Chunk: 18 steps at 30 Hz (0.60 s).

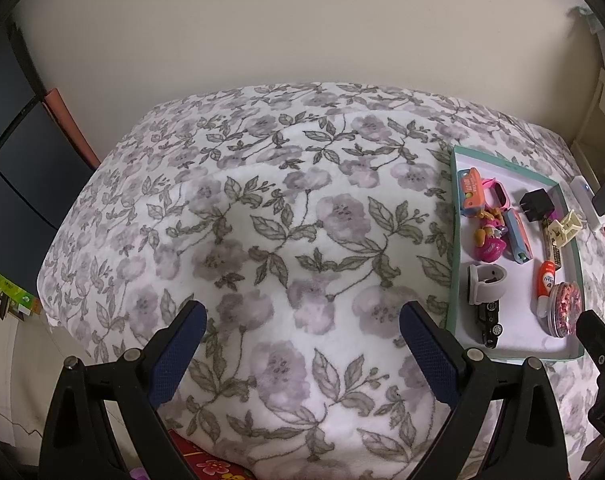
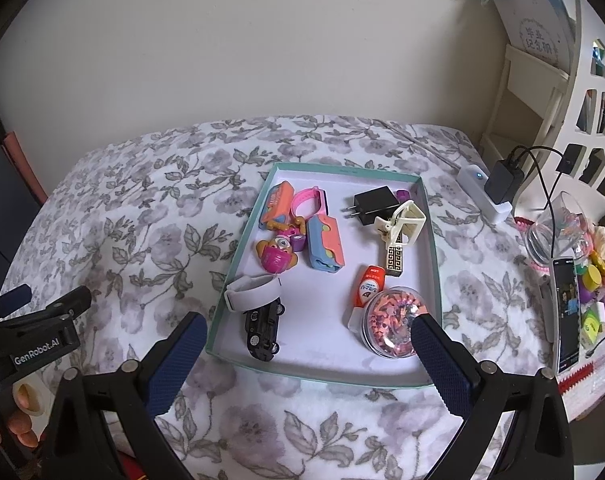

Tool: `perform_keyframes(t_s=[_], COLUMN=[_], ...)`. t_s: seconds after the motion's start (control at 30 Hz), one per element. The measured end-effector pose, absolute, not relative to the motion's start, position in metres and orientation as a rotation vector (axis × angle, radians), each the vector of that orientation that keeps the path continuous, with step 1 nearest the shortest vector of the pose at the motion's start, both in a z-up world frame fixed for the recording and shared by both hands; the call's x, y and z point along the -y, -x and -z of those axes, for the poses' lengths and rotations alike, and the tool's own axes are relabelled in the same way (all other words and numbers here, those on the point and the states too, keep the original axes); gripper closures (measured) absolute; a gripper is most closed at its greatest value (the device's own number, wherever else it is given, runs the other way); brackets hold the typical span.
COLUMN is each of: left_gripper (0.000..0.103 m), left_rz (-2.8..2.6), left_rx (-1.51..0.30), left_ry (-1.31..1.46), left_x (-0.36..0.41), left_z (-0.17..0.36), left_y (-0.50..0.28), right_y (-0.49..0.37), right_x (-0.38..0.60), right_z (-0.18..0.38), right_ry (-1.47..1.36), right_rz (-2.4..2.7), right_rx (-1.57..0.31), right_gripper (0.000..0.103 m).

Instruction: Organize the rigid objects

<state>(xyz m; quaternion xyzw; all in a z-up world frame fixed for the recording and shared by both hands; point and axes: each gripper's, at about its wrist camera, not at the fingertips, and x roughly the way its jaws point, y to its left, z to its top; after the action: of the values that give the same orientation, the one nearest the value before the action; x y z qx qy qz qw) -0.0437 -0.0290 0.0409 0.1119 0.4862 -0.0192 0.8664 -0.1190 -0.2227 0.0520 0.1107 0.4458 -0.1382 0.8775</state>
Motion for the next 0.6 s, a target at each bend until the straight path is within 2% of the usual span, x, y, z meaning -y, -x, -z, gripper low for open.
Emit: perform_keyframes(t_s=[0.6], left_gripper=[0.006], left_rz=[0.041], left_rx=[-1.007], left_ry=[-0.236], left_x=[0.0300], left_z=[-0.0433], left_y=[0.0431], right_y=[0.1170], right_x=[0.2250], right_z=[-0.0494], right_ry=[-0.215], right_rz=[0.289], right_rx=[-0.942], right_gripper=[0.000])
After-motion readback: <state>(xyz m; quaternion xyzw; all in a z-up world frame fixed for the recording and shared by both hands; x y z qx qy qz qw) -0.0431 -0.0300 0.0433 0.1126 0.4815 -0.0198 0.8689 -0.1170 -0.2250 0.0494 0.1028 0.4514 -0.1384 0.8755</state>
